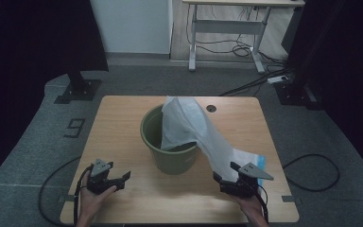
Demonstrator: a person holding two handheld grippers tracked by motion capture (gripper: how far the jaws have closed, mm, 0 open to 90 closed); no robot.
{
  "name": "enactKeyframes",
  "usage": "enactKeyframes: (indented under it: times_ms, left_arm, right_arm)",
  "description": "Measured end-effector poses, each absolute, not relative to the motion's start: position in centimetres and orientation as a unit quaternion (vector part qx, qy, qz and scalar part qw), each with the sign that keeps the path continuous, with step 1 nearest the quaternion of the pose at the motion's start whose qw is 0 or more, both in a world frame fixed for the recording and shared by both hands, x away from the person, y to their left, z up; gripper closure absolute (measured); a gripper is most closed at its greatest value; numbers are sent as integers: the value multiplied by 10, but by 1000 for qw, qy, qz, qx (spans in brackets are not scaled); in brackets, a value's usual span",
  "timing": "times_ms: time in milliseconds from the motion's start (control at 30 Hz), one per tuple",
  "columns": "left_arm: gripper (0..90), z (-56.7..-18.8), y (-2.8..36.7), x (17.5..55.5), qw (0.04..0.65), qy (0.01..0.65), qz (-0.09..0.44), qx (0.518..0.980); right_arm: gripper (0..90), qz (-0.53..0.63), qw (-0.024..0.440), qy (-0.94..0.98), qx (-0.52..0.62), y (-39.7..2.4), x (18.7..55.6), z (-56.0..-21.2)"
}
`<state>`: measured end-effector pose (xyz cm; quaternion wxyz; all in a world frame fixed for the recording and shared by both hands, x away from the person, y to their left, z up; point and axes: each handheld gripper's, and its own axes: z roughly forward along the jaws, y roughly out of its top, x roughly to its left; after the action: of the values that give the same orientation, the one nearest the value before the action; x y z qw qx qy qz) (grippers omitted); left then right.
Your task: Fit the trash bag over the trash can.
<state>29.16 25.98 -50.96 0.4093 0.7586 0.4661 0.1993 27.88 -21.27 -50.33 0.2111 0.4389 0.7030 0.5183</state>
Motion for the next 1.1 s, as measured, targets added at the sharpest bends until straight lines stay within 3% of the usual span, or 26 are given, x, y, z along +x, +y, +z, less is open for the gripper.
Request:
enactKeyframes:
  times_ms: [200,233,267,300,367,433,467,500,633,733,1100]
  left_arm:
    - [157,-505,254,292,414,465,198,757]
    - [157,-504,254,292,415,465,198,756]
    - [157,-503,253,292,419,465,198,754]
    - [158,-502,253,292,421,465,196,754]
    - [159,-500,253,292,423,466,198,752]
    - [159,-500,252,292,423,466,199,751]
    - [160,-499,252,292,422,466,200,752]
    - [160,-499,252,292,422,466,200,752]
    - [160,-497,249,292,421,461,201,755]
    - [161,-495,246,292,422,457,205,756]
    - [170,-479,243,291,441,445,211,750]
  right_arm:
    - [159,476,225,711,466,-204,284,-518]
    - [225,467,231,709,476,-204,285,-520]
    - [225,467,231,709,476,-204,285,-520]
    - [367,469,232,707,476,-206,285,-523]
    - [521,469,233,707,475,-209,286,-524]
    - [570,468,233,706,478,-211,286,-524]
    - [673,464,245,701,483,-216,286,-524]
    - [717,465,248,698,484,-218,286,-523]
    - [841,476,265,689,479,-225,285,-517]
    - [879,482,278,685,471,-229,284,-511]
    - [883,508,328,659,447,-243,282,-481]
